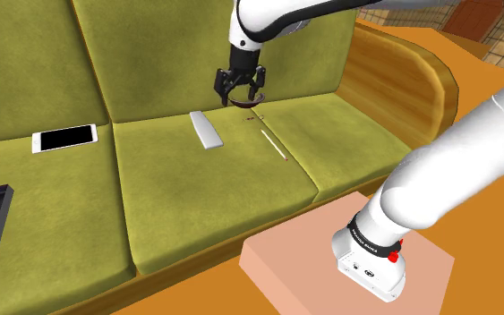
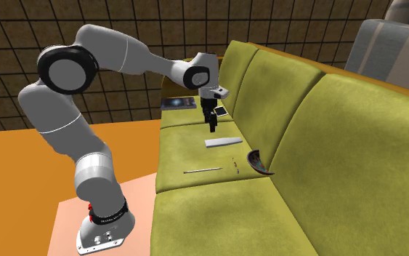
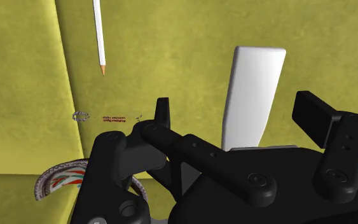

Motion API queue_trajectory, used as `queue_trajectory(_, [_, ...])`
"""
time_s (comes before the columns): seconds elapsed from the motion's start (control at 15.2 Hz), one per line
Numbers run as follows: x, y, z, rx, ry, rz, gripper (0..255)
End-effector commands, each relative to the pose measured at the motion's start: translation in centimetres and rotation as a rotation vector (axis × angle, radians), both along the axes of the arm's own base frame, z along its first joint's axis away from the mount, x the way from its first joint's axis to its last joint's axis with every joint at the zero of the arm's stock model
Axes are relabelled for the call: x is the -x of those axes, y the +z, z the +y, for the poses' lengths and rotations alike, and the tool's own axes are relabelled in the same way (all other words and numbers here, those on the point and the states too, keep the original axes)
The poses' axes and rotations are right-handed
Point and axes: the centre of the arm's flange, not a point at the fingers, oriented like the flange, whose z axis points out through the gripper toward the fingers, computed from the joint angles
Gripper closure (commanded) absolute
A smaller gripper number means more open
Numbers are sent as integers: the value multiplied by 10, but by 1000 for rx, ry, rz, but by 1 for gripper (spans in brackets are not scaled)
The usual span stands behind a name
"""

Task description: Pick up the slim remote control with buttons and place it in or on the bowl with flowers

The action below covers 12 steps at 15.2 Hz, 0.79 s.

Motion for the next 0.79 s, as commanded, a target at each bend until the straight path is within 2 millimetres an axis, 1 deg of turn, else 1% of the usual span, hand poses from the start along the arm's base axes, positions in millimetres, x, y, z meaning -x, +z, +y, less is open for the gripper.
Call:
queue_trajectory(0.0, [-19,-17,9,2,-16,4,0])
queue_trajectory(0.66, [-117,-104,45,17,-94,27,0])
queue_trajectory(0.73, [-121,-108,46,18,-98,28,0])
